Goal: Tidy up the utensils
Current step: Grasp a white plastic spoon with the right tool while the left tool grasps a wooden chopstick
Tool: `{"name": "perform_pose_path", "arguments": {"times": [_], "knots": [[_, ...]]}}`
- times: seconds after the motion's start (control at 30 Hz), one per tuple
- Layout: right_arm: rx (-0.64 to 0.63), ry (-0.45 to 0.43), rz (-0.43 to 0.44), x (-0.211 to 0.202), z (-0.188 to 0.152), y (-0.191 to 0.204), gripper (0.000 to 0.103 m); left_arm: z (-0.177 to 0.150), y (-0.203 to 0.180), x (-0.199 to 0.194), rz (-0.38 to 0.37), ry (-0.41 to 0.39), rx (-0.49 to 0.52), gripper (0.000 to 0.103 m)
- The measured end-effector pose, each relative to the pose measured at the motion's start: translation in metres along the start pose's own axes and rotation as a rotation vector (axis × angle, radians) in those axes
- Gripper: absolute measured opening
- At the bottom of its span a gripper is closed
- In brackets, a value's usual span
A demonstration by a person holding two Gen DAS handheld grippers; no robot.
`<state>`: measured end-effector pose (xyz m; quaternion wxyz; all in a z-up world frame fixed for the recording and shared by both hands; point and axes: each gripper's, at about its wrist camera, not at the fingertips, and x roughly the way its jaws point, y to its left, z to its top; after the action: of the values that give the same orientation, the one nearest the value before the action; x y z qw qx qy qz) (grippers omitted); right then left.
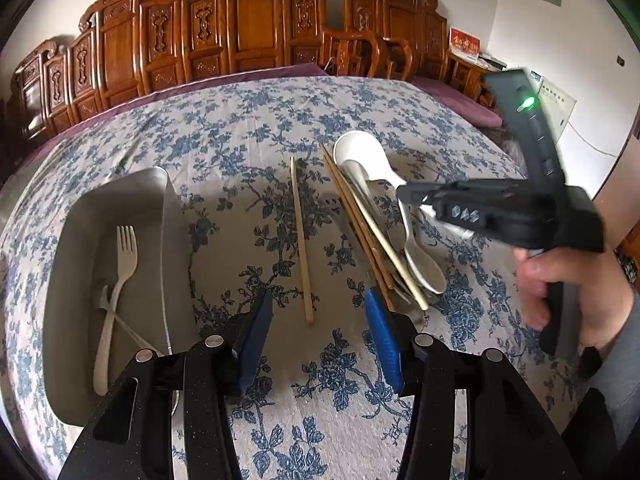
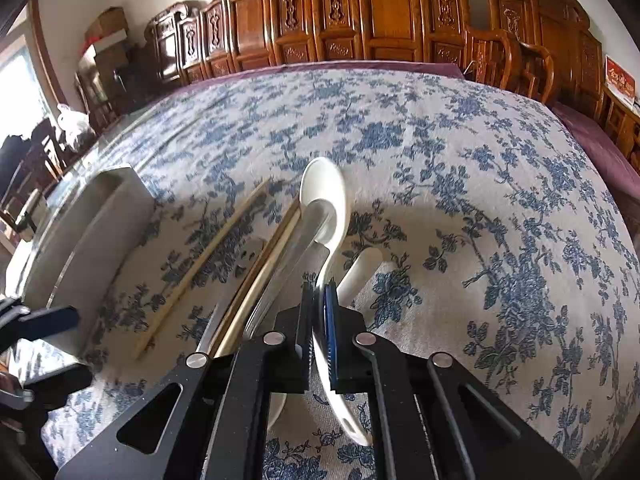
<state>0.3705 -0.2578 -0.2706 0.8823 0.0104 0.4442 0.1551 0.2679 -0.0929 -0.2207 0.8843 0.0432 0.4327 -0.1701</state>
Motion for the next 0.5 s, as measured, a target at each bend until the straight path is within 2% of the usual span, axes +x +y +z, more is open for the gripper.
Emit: {"name": "perform_pose_path", "arguments": {"times": [0.33,0.4,0.5], "knots": [[0.006,-0.07,-0.083,-0.02,0.008,-0.005,0.005,0.002,-0.001,0.019,0.018,0.021,0.003,0.038],[0.013,-0.084,-0.094,-0.023,0.009,-0.008,0.005,0.003,0.0,0.023,0.019,0.028,-0.003,0.032],[0.022,-0.095,-0.101,-0.027,0.01,-0.011,0.005,0.004,-0.001,0.03,0.02,0.038,-0.006,0.028]]}}
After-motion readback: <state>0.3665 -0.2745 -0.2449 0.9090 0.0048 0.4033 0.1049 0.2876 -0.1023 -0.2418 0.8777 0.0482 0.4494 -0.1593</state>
